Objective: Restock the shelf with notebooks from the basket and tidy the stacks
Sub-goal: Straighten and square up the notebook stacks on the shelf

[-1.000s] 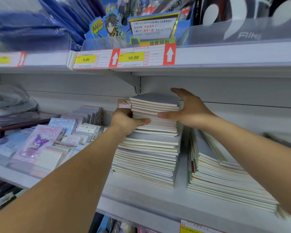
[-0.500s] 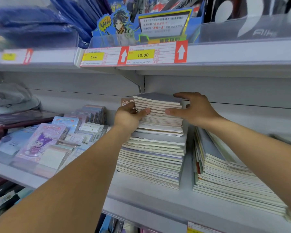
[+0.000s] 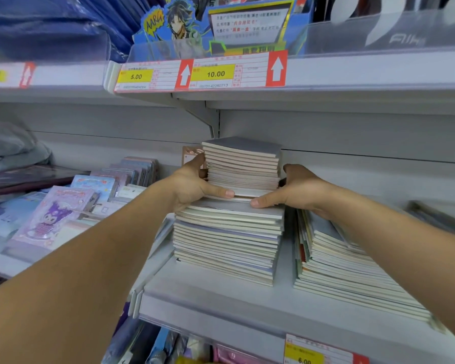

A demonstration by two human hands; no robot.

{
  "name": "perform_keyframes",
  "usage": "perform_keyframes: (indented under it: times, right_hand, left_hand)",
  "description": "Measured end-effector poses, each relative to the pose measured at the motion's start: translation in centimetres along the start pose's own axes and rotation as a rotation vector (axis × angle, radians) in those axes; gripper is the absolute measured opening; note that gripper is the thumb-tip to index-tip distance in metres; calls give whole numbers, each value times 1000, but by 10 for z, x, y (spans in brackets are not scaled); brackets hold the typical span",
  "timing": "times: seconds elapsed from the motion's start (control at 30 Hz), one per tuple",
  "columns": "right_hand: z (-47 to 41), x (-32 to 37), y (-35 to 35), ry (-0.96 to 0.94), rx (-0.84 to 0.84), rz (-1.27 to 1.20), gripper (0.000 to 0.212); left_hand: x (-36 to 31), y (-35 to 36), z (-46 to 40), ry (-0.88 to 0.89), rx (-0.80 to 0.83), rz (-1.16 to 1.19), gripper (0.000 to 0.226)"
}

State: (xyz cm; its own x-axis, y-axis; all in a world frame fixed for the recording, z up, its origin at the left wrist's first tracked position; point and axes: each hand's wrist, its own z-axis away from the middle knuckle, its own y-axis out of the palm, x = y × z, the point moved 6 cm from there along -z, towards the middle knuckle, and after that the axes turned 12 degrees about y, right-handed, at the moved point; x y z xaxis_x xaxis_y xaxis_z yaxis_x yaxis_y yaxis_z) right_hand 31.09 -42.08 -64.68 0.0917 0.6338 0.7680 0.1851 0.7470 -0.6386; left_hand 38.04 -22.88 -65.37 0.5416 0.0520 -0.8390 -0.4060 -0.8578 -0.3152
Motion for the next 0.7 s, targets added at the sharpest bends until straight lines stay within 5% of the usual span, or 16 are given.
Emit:
perform_keyframes:
  times: [0.47, 0.7]
  right_hand:
    - [5, 0, -1, 14, -238, -1, 66]
    - [10, 6, 4, -55, -382, 58, 59]
  left_hand:
    - [0, -4, 3, 69, -272, -155, 71]
    - [2, -5, 3, 37, -264, -151, 71]
